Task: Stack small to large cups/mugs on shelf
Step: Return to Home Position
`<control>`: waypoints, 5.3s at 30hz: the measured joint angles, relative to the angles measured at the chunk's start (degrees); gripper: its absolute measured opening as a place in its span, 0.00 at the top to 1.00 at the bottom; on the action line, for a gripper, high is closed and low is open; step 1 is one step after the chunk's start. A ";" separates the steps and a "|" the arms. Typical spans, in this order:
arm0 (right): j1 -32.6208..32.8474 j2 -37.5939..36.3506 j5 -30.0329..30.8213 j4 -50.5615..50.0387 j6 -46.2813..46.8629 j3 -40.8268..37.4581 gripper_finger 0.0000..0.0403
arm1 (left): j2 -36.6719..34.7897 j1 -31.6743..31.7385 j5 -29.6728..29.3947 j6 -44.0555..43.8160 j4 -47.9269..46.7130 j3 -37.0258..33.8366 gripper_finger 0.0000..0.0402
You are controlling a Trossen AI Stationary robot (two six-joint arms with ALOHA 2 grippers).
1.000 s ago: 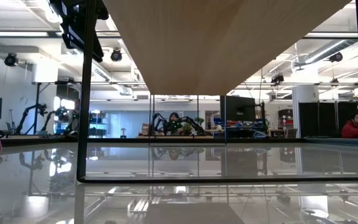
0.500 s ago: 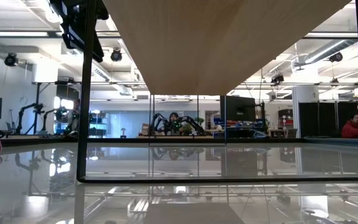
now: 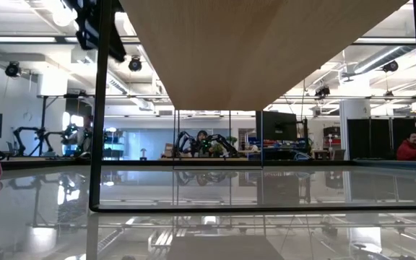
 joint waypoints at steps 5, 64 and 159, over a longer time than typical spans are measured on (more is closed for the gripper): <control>0.00 -4.69 8.85 -0.04 -0.15 0.32 0.71 | -0.30 0.00 1.76 2.24 3.14 3.47 0.71; -16.42 -76.56 -11.99 94.89 -47.57 -95.98 0.78 | -55.89 0.00 31.45 2.82 52.06 -34.92 0.71; -18.25 -107.64 0.90 99.82 -44.49 -134.17 0.82 | -54.38 2.49 26.54 -16.67 54.83 -61.07 0.71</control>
